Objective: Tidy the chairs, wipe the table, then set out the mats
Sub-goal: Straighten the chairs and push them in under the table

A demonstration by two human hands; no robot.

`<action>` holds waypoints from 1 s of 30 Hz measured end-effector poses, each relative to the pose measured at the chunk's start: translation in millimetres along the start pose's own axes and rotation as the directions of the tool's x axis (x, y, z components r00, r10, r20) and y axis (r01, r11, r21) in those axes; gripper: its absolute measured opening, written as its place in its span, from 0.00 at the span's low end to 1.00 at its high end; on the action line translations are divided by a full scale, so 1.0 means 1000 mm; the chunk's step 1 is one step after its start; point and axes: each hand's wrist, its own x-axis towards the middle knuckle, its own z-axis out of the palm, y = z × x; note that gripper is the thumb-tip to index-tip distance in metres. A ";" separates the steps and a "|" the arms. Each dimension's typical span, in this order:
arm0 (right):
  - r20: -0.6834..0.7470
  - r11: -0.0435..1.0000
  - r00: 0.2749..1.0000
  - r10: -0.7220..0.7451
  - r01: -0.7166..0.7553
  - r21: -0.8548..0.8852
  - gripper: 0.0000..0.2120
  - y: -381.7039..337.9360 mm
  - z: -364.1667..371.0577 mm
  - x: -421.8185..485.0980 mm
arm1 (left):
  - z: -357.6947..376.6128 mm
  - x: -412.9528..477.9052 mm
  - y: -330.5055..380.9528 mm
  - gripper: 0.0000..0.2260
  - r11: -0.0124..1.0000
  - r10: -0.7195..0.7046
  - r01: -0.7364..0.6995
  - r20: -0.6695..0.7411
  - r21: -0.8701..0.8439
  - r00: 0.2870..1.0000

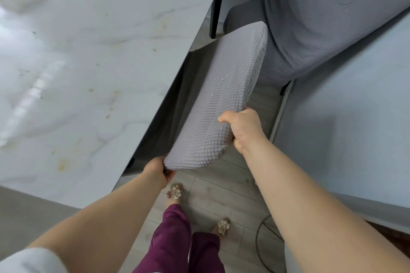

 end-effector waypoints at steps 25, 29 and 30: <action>0.119 0.956 0.990 0.080 -0.043 -0.291 0.25 0.012 0.012 0.006 | -0.007 -0.022 0.003 0.20 0.844 0.317 -0.231 -0.102 0.484 0.943; 0.183 0.889 0.979 0.088 0.006 -0.457 0.23 -0.008 -0.009 -0.008 | 0.002 -0.052 -0.001 0.24 0.536 0.542 -0.357 0.012 0.765 0.840; 0.191 0.880 0.977 0.092 0.009 -0.475 0.19 -0.013 -0.015 -0.012 | 0.008 -0.068 -0.004 0.21 0.466 0.591 -0.455 0.115 0.759 0.798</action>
